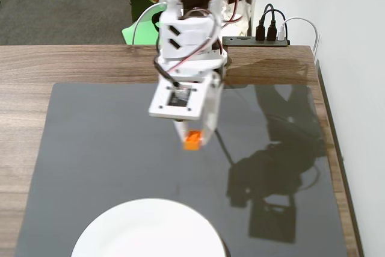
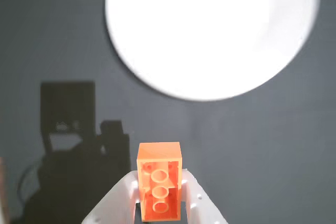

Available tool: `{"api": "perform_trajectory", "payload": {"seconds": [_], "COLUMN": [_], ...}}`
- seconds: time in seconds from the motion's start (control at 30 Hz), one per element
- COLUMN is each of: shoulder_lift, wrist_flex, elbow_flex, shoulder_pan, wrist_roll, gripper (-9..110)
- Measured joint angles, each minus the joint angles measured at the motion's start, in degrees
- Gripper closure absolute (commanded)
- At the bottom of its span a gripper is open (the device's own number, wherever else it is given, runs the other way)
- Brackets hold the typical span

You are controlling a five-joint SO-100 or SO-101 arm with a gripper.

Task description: Grasp a lego block and put it on the plate.

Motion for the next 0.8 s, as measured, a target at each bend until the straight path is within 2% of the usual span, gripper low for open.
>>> {"api": "perform_trajectory", "payload": {"seconds": [0.43, 0.8], "shoulder_lift": [-2.99, -15.21], "wrist_flex": [-16.08, -18.19], "elbow_flex": [-0.18, -9.49], "shoulder_pan": [9.49, 9.84], "wrist_roll": [-6.06, -6.77], "gripper": [99, 99]}}
